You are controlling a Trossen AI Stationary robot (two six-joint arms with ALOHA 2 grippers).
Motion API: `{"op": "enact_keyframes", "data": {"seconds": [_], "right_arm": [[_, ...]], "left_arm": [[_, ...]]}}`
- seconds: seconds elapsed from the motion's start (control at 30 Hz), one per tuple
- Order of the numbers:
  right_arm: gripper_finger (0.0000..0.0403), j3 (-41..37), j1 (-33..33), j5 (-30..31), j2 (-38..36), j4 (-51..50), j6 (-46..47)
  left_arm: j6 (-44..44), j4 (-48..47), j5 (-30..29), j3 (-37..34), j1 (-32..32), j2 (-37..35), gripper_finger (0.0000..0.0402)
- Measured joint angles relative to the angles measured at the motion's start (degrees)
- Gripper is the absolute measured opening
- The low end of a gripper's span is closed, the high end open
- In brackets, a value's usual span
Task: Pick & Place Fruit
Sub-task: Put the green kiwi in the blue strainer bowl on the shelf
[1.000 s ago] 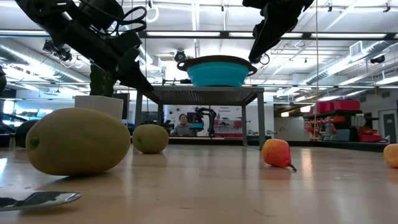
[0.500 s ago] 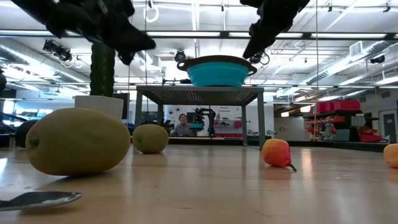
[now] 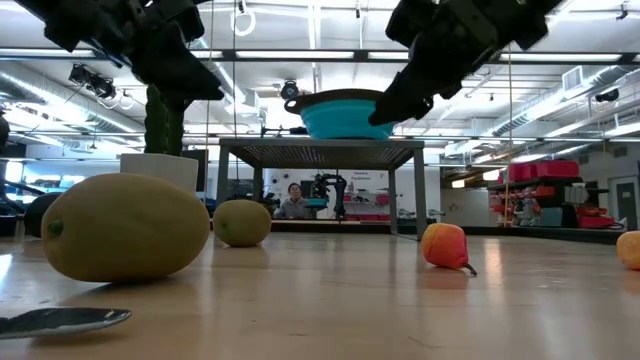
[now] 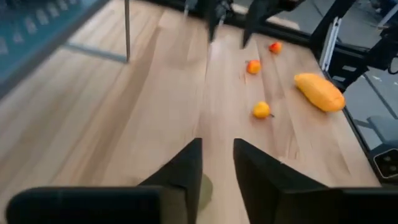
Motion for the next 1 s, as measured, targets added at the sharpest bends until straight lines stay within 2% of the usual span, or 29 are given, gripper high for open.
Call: {"op": "enact_keyframes", "data": {"seconds": [0.17,0.23,0.3,0.6,0.8,1.0], "right_arm": [[0.0199,-8.83,1.21,2.86,0.02,20.02,-2.30],[0.0199,-11.18,1.52,4.58,0.04,25.39,-5.04],[0.0203,-12.04,1.58,5.71,0.04,28.09,-7.02],[0.0234,-12.05,1.12,6.05,0.04,28.76,-9.07],[0.0256,-12.05,1.14,7.21,0.04,28.46,-9.07],[0.0266,-12.05,2.77,7.04,0.04,26.00,-7.96]], "left_arm": [[-3.15,-10.45,-6.15,0.00,-2.84,0.00,0.0148],[-5.73,-14.93,-8.78,0.00,-3.80,0.01,0.0160],[-8.38,-15.12,-10.72,-0.02,-4.92,0.46,0.0170],[-14.57,-6.38,-17.14,-0.01,-8.84,7.81,0.0204],[-19.25,-4.99,-18.10,-0.02,-8.92,12.87,0.0225],[-22.81,6.72,-19.97,0.00,-11.34,18.72,0.0234]]}}
